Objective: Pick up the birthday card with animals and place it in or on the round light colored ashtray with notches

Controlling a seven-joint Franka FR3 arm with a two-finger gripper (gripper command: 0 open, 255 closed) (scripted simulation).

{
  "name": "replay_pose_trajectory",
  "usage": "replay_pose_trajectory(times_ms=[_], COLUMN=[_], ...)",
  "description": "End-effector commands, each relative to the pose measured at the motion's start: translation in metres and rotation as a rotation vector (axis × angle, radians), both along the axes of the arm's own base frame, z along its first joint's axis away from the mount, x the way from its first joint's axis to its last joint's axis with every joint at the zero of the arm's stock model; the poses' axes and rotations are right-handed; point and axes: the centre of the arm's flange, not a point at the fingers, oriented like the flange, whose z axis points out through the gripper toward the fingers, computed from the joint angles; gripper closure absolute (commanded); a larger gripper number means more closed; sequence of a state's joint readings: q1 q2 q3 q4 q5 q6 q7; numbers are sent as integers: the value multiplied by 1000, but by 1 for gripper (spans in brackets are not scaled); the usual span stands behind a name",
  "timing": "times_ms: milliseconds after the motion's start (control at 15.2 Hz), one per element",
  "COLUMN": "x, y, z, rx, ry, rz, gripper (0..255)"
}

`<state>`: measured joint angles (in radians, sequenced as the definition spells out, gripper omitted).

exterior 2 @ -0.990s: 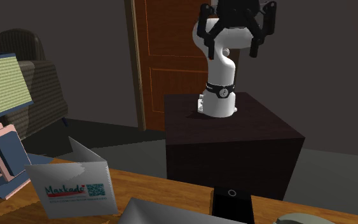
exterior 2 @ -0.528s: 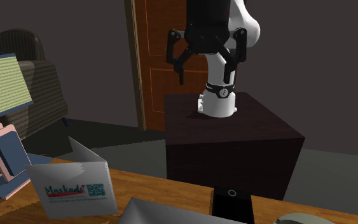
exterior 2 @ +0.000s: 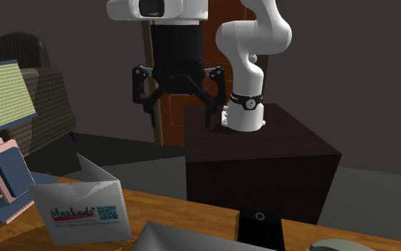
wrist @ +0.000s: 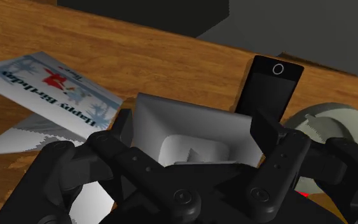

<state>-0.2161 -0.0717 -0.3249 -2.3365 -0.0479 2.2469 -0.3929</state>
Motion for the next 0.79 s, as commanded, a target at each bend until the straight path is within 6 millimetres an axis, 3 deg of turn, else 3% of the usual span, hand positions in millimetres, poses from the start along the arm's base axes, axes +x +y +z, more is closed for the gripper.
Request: replay_pose_trajectory(times_ms=[0,594,726], x=[8,38,38], y=[-21,-118,-118], z=[-12,-62,-73], rx=[-7,-33,-33], ry=[-5,-25,-25], rz=[-12,-69,-69], gripper=[0,0,0])
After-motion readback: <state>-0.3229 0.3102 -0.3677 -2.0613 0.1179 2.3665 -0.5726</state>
